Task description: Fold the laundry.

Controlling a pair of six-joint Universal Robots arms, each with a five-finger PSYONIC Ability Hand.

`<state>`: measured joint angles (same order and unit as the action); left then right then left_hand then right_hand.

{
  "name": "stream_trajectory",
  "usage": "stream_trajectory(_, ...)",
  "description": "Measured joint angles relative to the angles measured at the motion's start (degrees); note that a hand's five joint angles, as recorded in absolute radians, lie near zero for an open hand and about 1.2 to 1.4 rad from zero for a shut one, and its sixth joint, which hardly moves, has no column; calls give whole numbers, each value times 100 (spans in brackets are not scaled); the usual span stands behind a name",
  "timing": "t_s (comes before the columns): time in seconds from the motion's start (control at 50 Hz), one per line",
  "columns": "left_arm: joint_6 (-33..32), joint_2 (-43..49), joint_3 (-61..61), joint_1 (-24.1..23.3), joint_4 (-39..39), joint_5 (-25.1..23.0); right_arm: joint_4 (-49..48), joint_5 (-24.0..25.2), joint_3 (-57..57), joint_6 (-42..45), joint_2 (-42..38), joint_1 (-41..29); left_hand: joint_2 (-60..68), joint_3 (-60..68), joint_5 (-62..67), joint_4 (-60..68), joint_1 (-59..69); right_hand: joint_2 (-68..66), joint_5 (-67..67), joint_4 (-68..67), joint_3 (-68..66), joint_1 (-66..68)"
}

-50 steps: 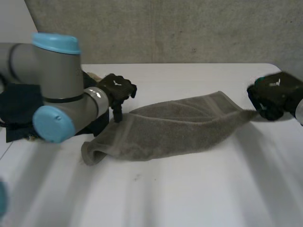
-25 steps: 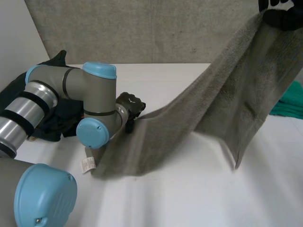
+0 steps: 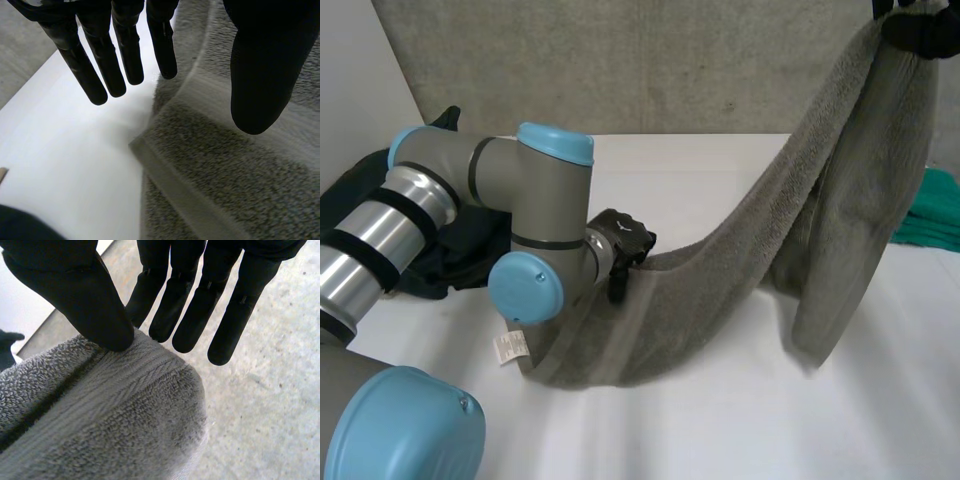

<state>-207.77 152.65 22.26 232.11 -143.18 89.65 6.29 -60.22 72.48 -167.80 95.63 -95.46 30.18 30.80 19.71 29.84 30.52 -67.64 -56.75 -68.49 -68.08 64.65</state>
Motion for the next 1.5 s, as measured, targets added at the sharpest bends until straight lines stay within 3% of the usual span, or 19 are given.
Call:
stream_trajectory(0.12, 15, 113, -23, -160, -24, -55, 9, 111, -125, -293, 233, -33, -211, -279, -247, -247, -261, 0, 0, 0, 0, 0)
stream_trajectory(0.2, 13, 200, -75, -252, -41, -63, 10, 176, -239, -529, 348, -29, 232, 146, 263, 244, 254, 0, 0, -1, 0, 0)
stream_trajectory(0.26, 7, 272, -138, -327, -48, -57, -1, 233, -356, -770, 401, 26, 2551, 2467, 2575, 2580, 2762, 0, 0, 0, 0, 0)
stream_trajectory(0.3, -4, 295, -169, -357, -46, -48, -7, 261, -391, -863, 397, 80, 3389, 3295, 3368, 3380, 3509, 0, 0, -1, 0, 0)
stream_trajectory(0.5, -96, 4, -559, -236, -264, 543, -93, 336, -269, -846, -54, 429, 3808, 3720, 3733, 3864, 3622, 0, 0, 0, 0, 0)
stream_trajectory(0.66, 0, -701, -1755, 192, -1387, 892, -259, -138, -478, -445, -1045, 346, 3809, 3721, 3733, 3866, 3622, 0, 0, -1, 0, 0)
stream_trajectory(0.74, 99, -1017, -2199, 286, -1886, 822, -525, -726, -971, -484, -1602, 33, 3809, 3720, 3733, 3865, 3621, 0, 0, -2, 0, 0)
stream_trajectory(0.78, 161, -1157, -2226, 300, -1999, 740, -599, -910, -1165, -527, -1750, -177, 3577, 3496, 3587, 3649, 3486, 0, 0, -2, 0, 0)
stream_trajectory(0.84, 310, -1318, -1970, 286, -1952, 613, -631, -1002, -1295, -574, -1800, -465, 1362, 1321, 1507, 1483, 1107, 0, 0, -2, 0, 0)
stream_trajectory(0.86, 347, -1343, -1892, 281, -1916, 591, -633, -1003, -1301, -580, -1793, -505, 1362, 1321, 1507, 1483, 1107, 0, 0, -2, 0, 0)
stream_trajectory(0.88, 481, -1410, -1605, 261, -1798, 522, -641, -983, -1303, -596, -1738, -646, 229, 193, 277, 249, -101, 0, 0, -2, 0, 0)
stream_trajectory(0.96, 912, -1553, -638, 182, -1387, 300, -706, -776, -1185, -626, -1372, -970, -872, -926, -881, -897, -994, 0, -89, -3, 0, 112)
stream_trajectory(1.18, 1863, -1426, 1553, -10, -1003, -590, -1135, -28, -754, -1259, -247, -976, -1047, -1089, -1081, -1046, -994, 0, -120, -3, 0, 117)
stream_trajectory(1.36, 2246, -949, 1664, -7, -1103, -977, -1244, 281, -810, -2005, -162, -700, -798, -862, -711, -753, -871, 0, -120, -3, 0, 117)
stream_trajectory(1.5, 2379, -965, 1695, -7, -1111, -1003, -1174, 362, -830, -2064, -309, -699, -714, -790, -638, -686, -797, 0, -120, -3, 0, 117)
